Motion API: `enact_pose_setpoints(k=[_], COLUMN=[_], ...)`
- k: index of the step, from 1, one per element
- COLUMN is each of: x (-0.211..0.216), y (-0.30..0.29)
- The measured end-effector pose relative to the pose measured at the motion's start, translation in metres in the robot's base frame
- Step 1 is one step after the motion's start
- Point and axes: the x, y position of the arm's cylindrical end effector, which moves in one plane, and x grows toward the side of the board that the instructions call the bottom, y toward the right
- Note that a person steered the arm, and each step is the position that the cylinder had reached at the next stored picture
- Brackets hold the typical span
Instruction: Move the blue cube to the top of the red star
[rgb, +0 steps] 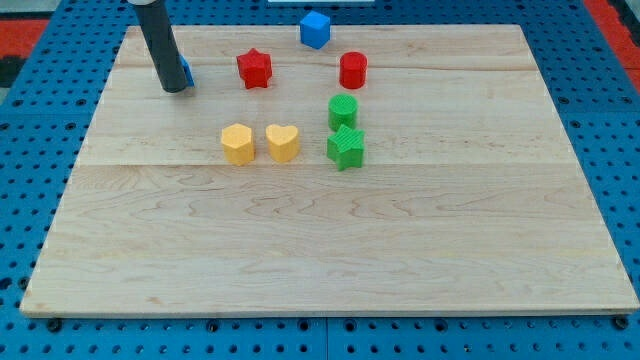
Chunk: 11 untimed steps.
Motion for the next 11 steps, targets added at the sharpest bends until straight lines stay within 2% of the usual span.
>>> enact_pose_setpoints(k=[1,2,3,4,5,7,8,9,11], x=[-0.010,0.025,-0.009,-0.054,-0.094,-0.088,-0.095,-0.121,-0.122], y=[0.000,-0.014,-0.091,-0.114,-0.051,0.170,0.262,0.253,0.235])
